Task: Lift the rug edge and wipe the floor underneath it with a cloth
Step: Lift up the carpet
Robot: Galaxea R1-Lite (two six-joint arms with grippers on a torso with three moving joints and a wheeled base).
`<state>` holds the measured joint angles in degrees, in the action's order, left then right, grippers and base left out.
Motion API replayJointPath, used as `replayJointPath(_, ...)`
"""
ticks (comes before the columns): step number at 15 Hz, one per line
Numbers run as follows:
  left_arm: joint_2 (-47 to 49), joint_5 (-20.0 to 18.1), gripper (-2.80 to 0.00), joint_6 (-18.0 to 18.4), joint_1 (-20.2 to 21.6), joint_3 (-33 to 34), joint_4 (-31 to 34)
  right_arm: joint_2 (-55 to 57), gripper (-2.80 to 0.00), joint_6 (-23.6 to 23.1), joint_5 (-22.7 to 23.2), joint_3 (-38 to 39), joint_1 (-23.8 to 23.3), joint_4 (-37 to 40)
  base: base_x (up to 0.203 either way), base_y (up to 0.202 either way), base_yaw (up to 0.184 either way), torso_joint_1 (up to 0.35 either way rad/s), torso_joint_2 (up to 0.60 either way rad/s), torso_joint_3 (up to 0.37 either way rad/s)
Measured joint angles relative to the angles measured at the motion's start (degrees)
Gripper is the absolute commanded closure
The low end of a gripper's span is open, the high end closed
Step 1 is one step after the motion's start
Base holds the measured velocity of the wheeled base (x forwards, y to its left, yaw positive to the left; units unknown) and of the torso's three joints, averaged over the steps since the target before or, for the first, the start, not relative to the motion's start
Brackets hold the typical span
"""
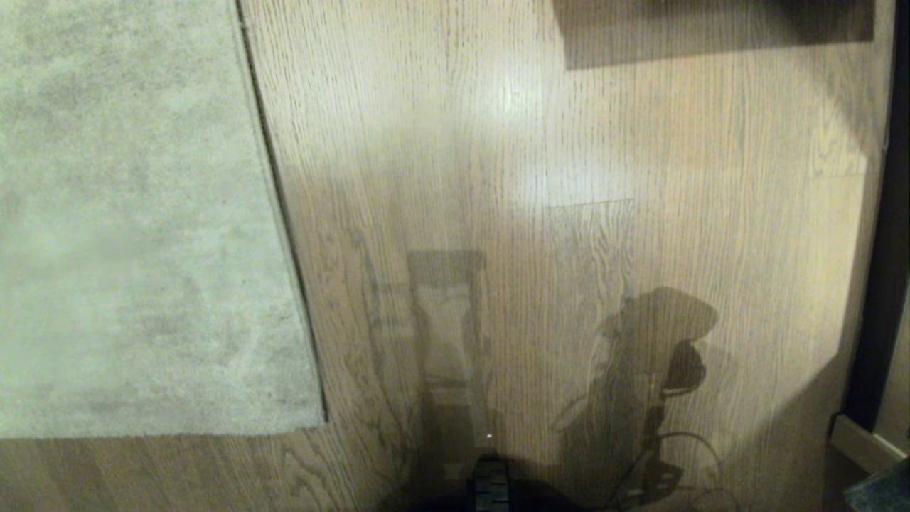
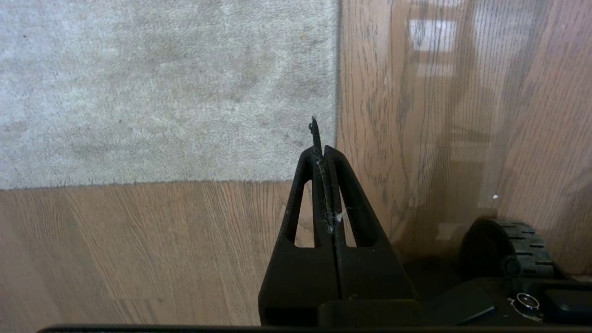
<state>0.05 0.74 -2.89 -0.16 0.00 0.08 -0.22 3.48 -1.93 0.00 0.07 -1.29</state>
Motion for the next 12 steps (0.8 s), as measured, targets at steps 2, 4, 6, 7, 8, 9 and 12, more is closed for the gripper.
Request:
replayJointPath(2,0.0,0.0,0.00,0.0,0.0,0.0,0.0,0.0,0.00,0.0,0.0,0.0,0.0,0.0,0.000,0.000,0.000,0.000,0.00,0.000)
replayJointPath(4,0.0,0.0,0.00,0.0,0.0,0.0,0.0,0.0,0.00,0.0,0.0,0.0,0.0,0.0,0.000,0.000,0.000,0.000,0.00,0.000)
replayJointPath(6,0.0,0.0,0.00,0.0,0.0,0.0,0.0,0.0,0.00,0.0,0.0,0.0,0.0,0.0,0.000,0.000,0.000,0.000,0.00,0.000)
replayJointPath(7,0.0,0.0,0.00,0.0,0.0,0.0,0.0,0.0,0.00,0.0,0.0,0.0,0.0,0.0,0.000,0.000,0.000,0.000,0.00,0.000)
replayJointPath(8,0.0,0.0,0.00,0.0,0.0,0.0,0.0,0.0,0.00,0.0,0.0,0.0,0.0,0.0,0.000,0.000,0.000,0.000,0.00,0.000)
replayJointPath(9,0.0,0.0,0.00,-0.1,0.0,0.0,0.0,0.0,0.00,0.0,0.0,0.0,0.0,0.0,0.000,0.000,0.000,0.000,0.00,0.000)
replayJointPath(12,0.0,0.0,0.00,-0.1,0.0,0.0,0.0,0.0,0.00,0.0,0.0,0.0,0.0,0.0,0.000,0.000,0.000,0.000,0.00,0.000)
